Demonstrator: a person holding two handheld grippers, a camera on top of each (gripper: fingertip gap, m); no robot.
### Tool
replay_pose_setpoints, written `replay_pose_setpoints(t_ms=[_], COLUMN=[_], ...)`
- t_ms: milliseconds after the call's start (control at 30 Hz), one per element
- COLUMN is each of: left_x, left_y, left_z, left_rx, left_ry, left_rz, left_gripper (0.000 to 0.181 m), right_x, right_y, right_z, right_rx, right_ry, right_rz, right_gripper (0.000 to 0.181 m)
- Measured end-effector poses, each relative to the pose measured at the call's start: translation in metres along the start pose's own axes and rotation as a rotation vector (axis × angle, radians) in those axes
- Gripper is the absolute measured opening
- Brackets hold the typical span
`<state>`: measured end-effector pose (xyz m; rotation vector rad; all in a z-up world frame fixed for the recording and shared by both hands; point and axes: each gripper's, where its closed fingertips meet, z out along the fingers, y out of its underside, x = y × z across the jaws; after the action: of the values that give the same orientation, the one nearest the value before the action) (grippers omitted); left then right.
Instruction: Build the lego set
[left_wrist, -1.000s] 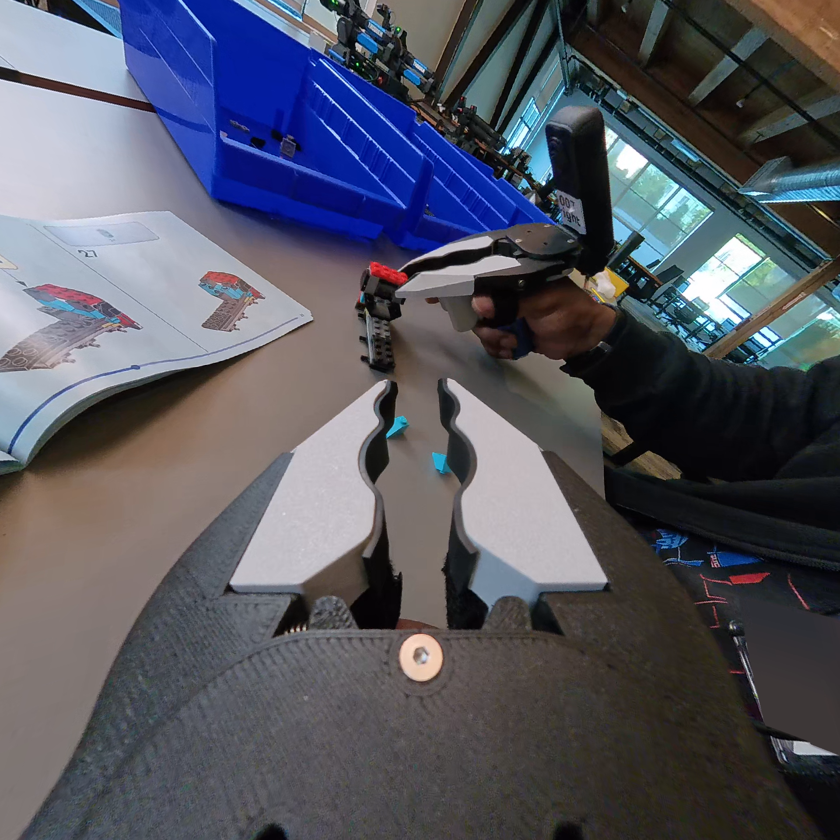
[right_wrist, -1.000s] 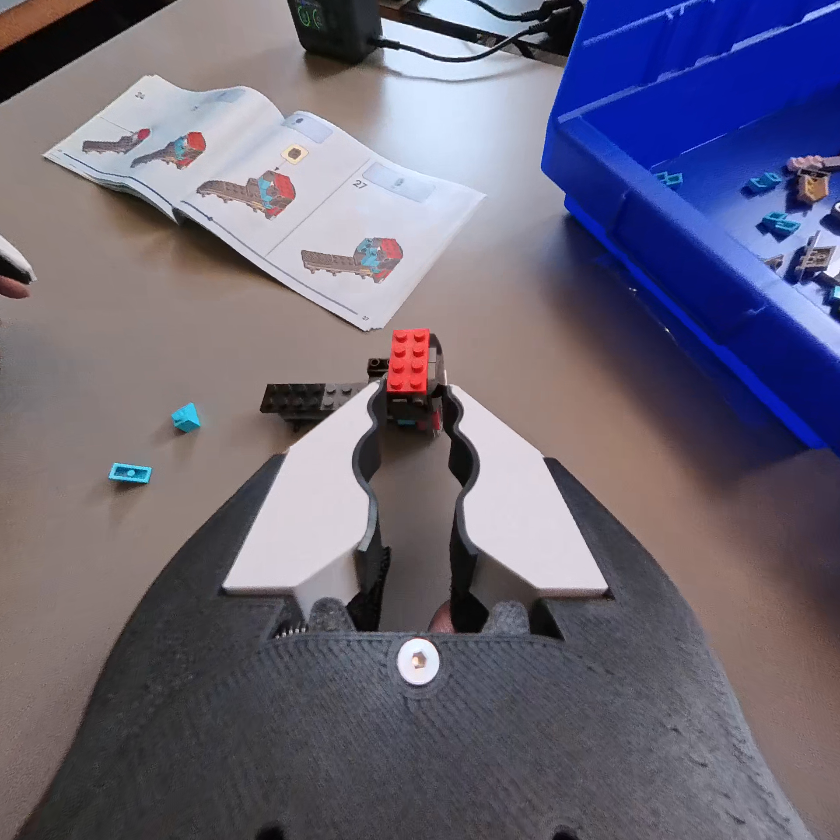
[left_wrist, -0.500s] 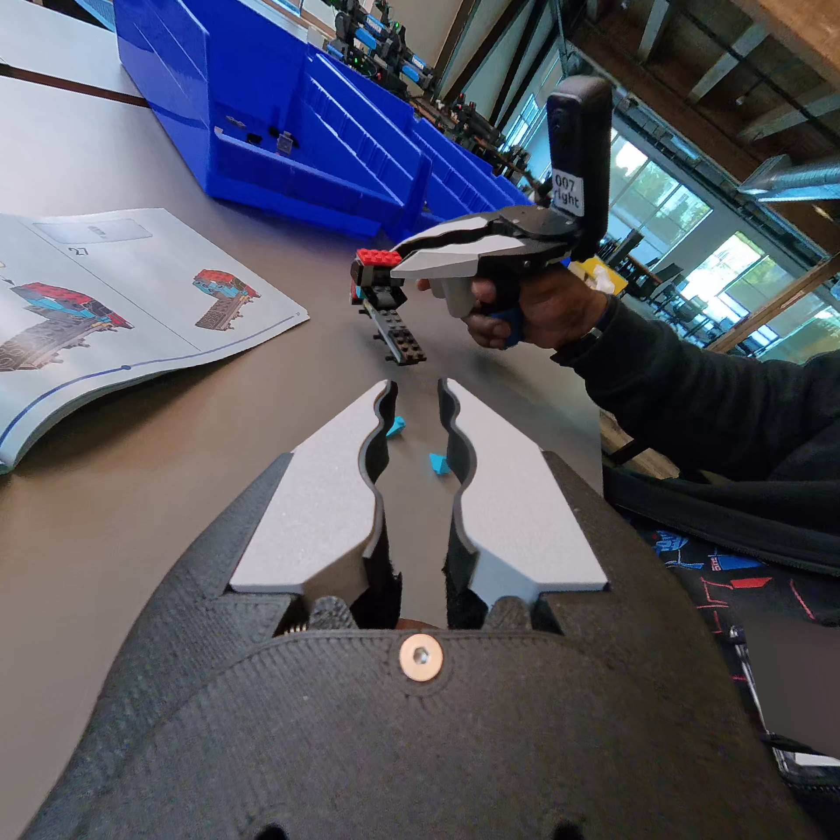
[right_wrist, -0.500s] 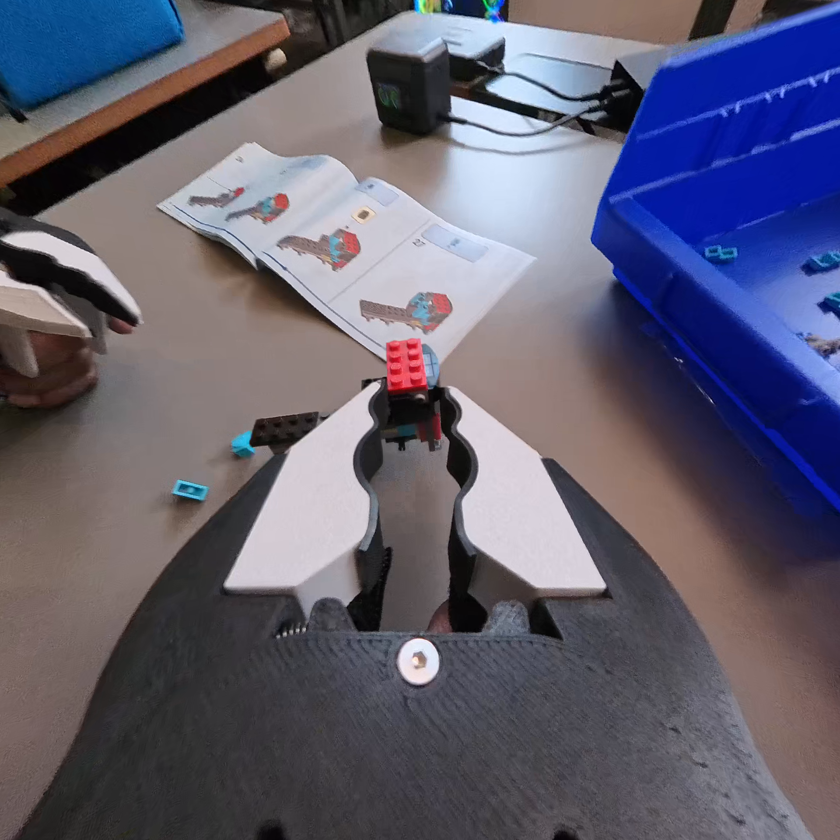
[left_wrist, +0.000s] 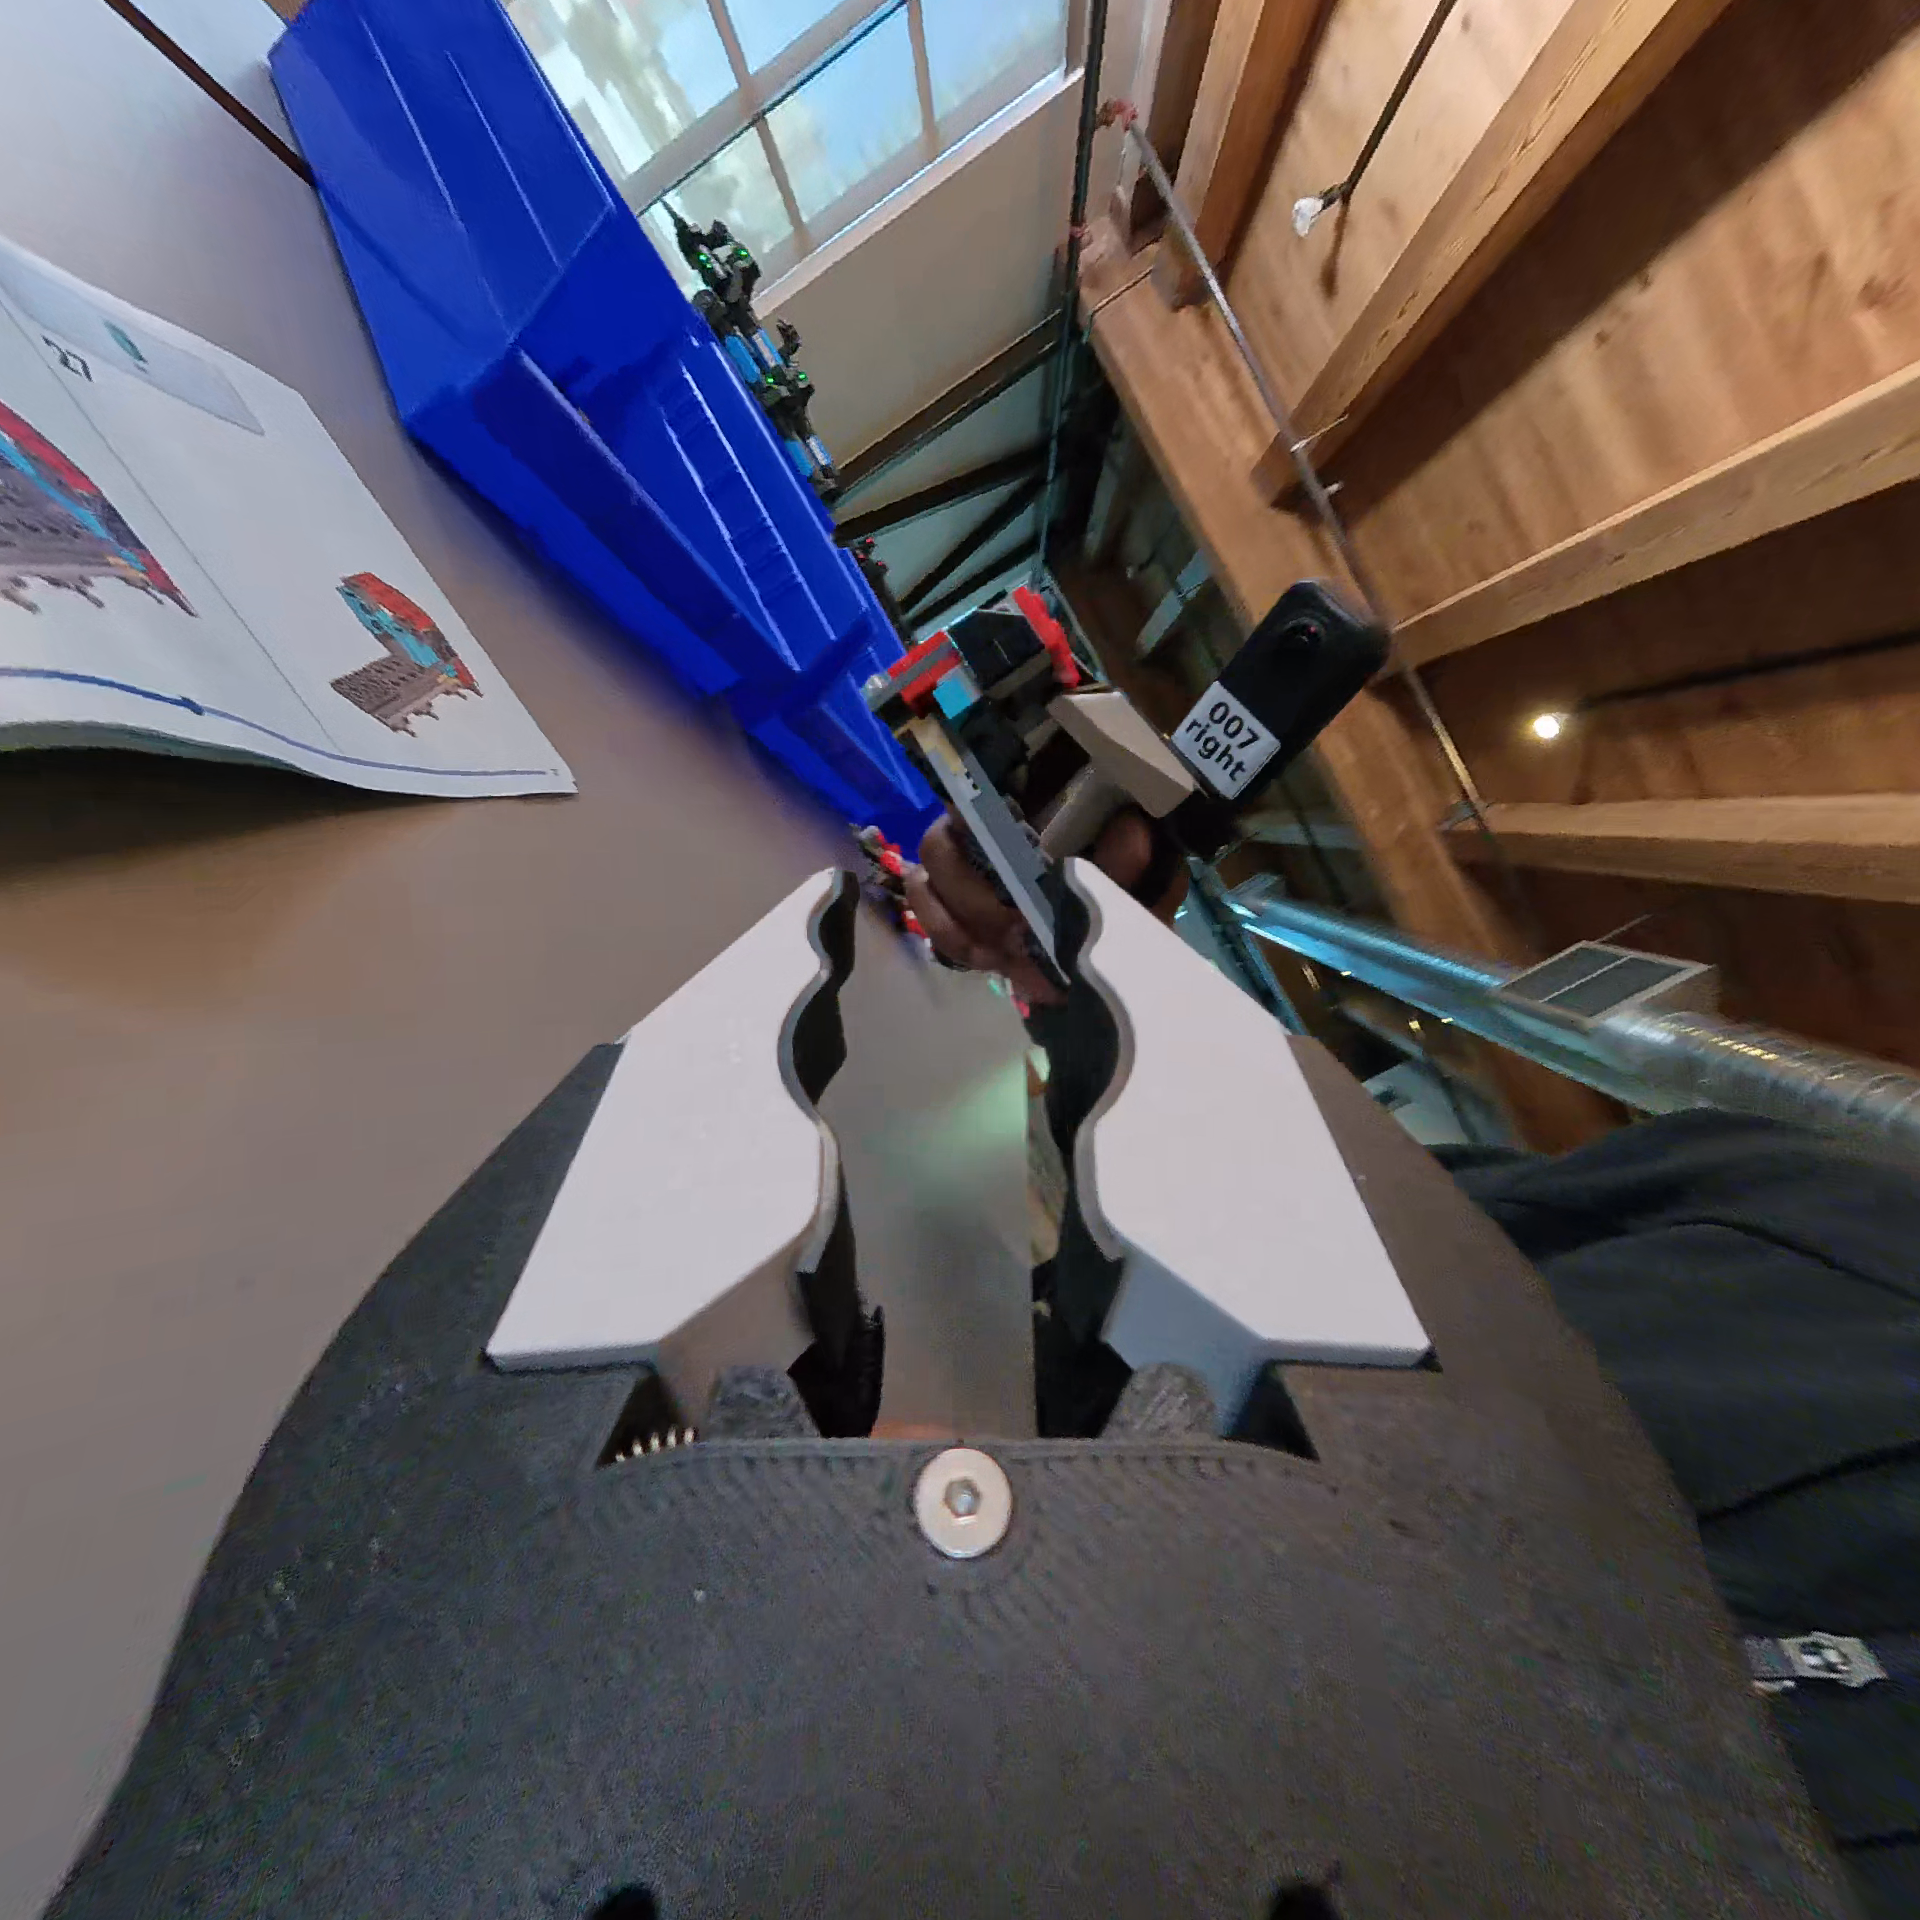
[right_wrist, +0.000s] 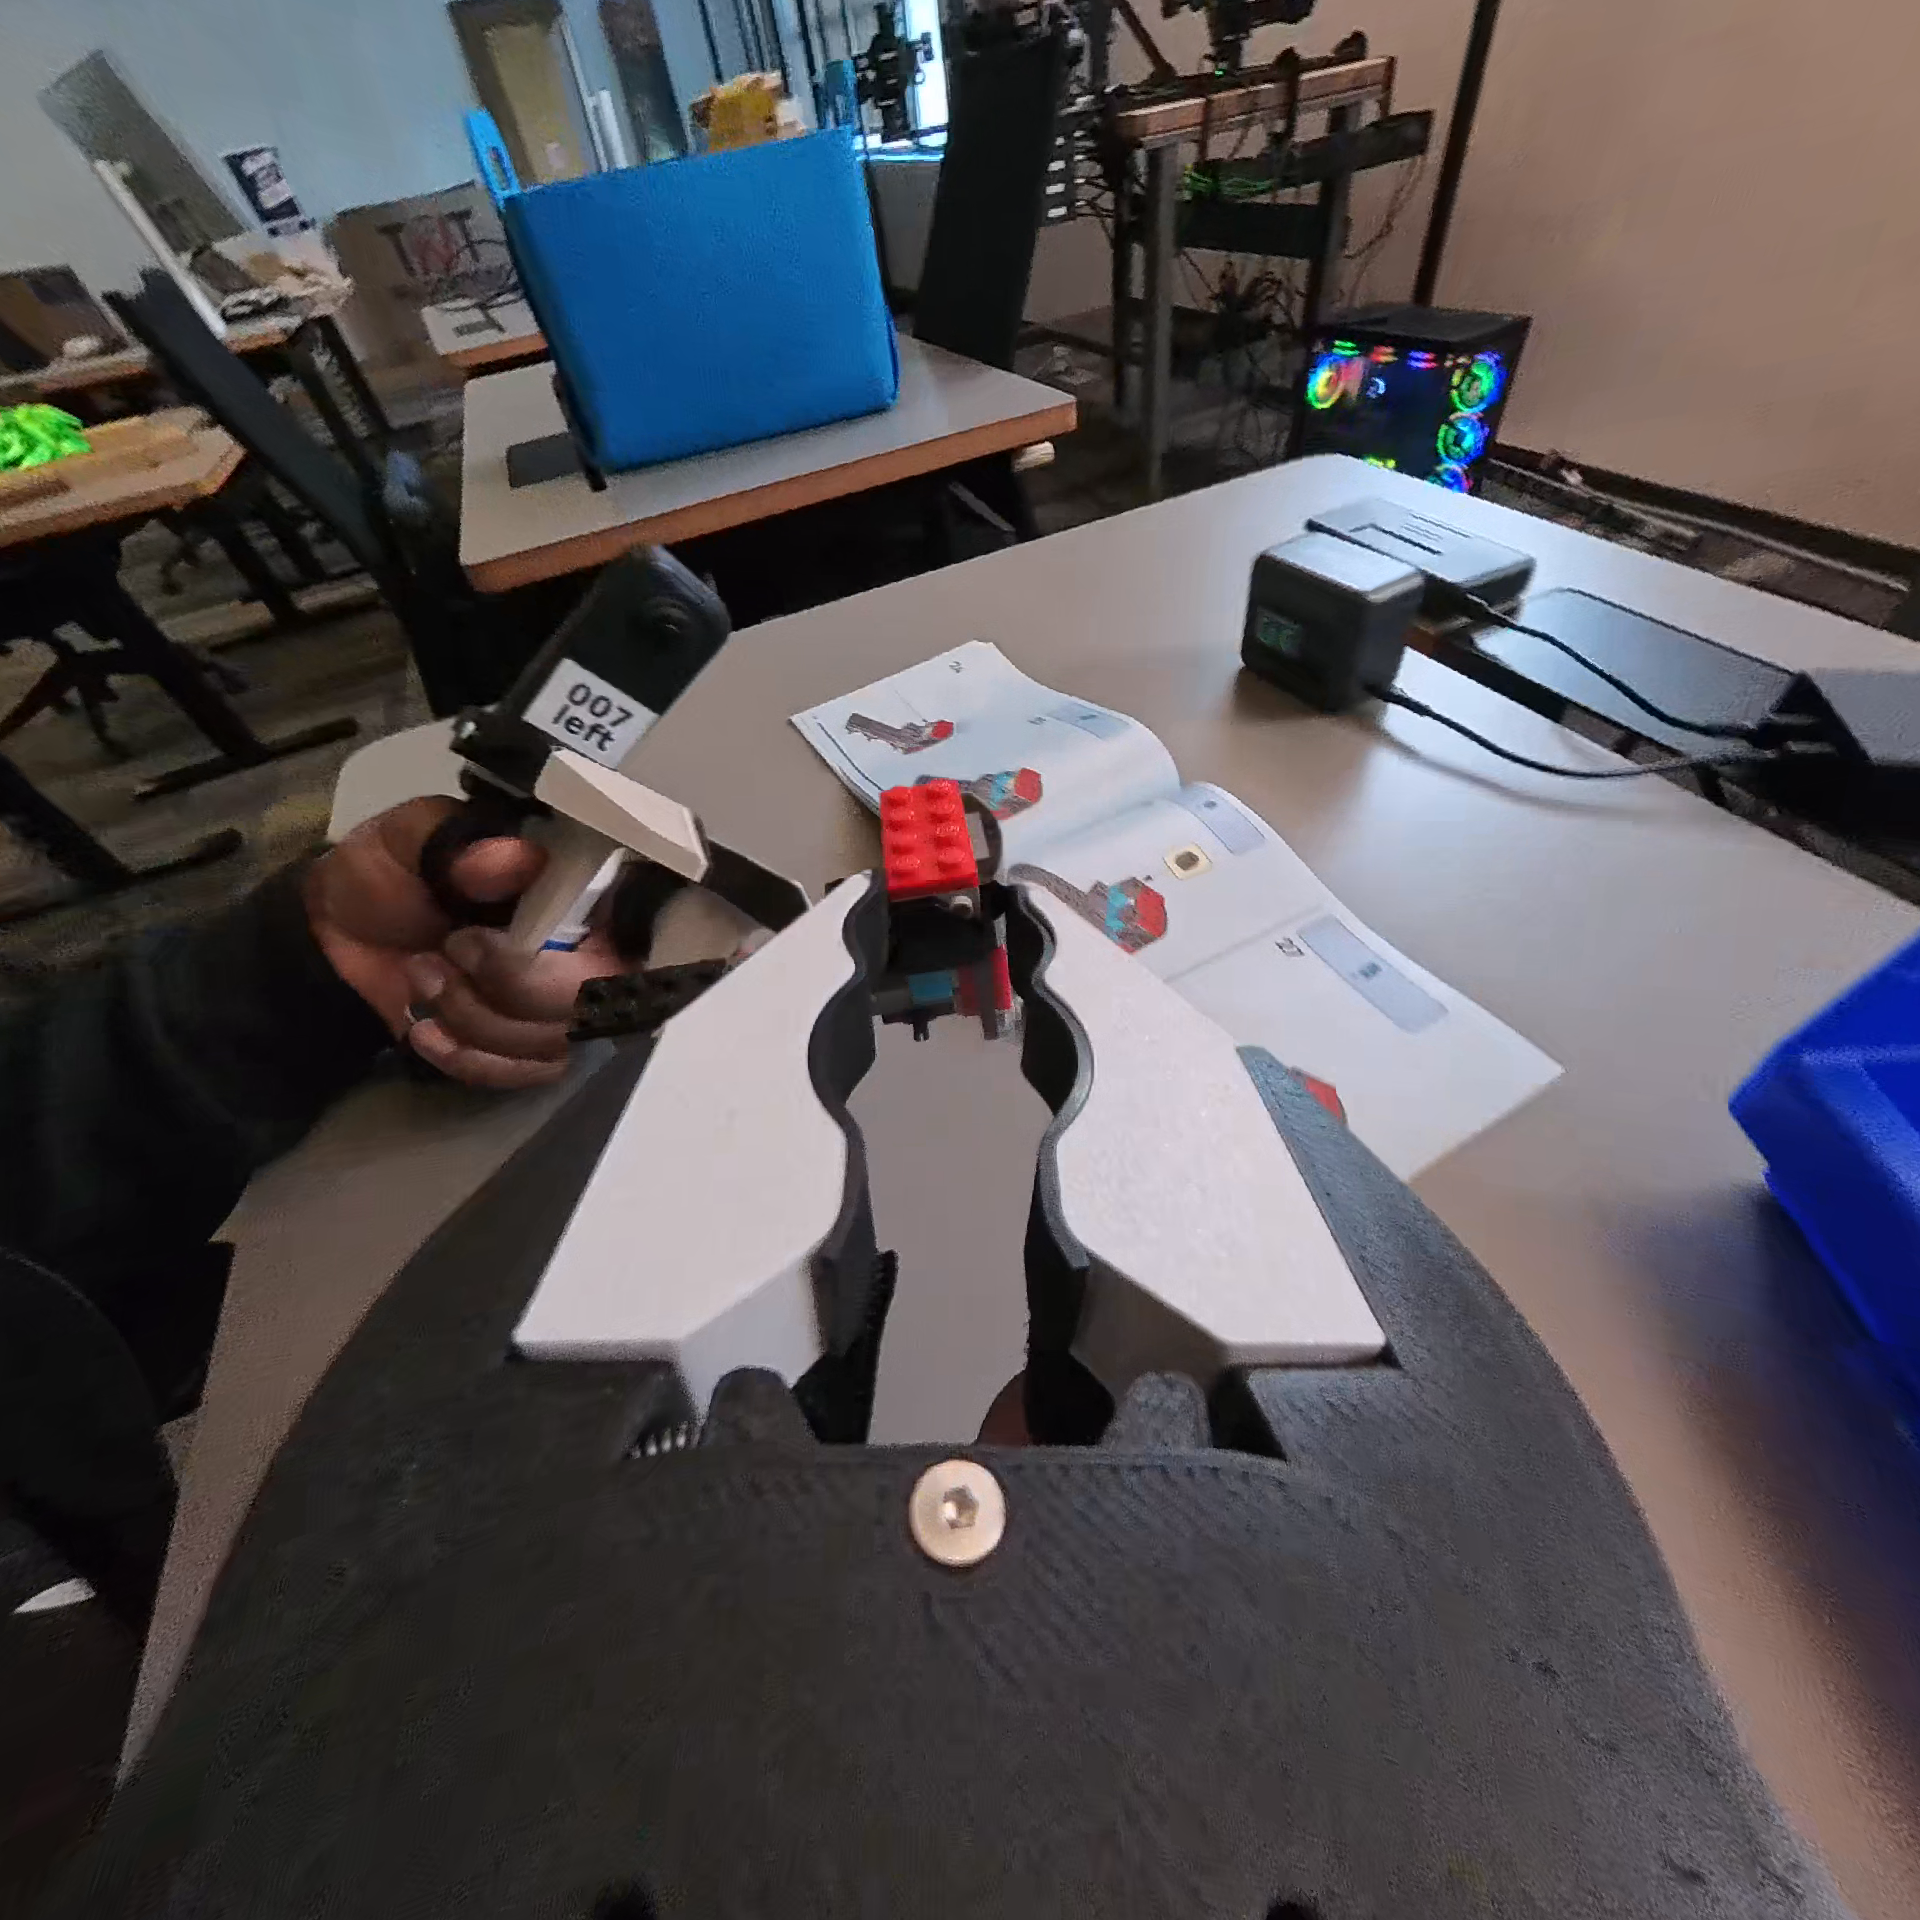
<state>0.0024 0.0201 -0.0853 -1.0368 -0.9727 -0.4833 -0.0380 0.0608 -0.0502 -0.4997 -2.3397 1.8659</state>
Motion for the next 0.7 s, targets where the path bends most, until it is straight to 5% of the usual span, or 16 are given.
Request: replay_pose_setpoints(t_ms=[267, 700], left_x=[0.013, 0.005], left_y=[-0.004, 0.001], left_z=[-0.003, 0.0], left_rx=[0.027, 0.003], left_ry=[0.105, 0.055], left_rz=[-0.051, -0.072], left_gripper=[0.041, 0.039], right_x=[-0.015, -0.019], right_y=[-0.005, 0.005], right_z=[0.029, 0.041], right_rx=[-0.023, -0.019], right_ry=[-0.014, -0.016], right_rz=[-0.116, -0.124], right_gripper=[0.022, 0.022])
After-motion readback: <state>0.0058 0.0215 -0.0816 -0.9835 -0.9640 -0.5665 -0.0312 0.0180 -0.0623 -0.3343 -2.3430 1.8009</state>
